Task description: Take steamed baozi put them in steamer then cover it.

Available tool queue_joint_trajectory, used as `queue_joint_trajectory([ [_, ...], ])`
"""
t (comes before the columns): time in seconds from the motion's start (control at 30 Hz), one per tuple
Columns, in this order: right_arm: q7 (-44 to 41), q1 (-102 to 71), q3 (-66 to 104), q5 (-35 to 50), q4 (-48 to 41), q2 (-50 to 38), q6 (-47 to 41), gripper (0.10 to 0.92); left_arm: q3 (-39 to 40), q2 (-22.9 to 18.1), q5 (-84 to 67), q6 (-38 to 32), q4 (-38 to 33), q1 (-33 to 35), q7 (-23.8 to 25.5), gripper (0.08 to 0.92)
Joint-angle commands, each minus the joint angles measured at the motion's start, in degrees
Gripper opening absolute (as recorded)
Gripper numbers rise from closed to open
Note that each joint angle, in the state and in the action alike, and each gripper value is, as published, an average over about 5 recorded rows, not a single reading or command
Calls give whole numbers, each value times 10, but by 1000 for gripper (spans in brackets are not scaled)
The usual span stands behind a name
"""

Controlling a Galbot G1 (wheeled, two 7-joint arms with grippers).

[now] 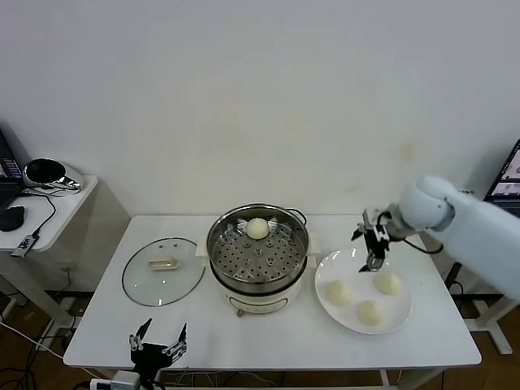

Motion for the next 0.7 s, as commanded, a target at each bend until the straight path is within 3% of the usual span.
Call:
queue_joint_trajectory([
  [0.03, 12, -108, 39, -40, -34, 35, -18, 823, 4, -2, 5, 2, 5, 0, 1, 823],
  [0.7, 19, -139, 42, -81, -97, 100, -21, 823, -1, -1, 4, 4, 19, -9, 2, 823],
])
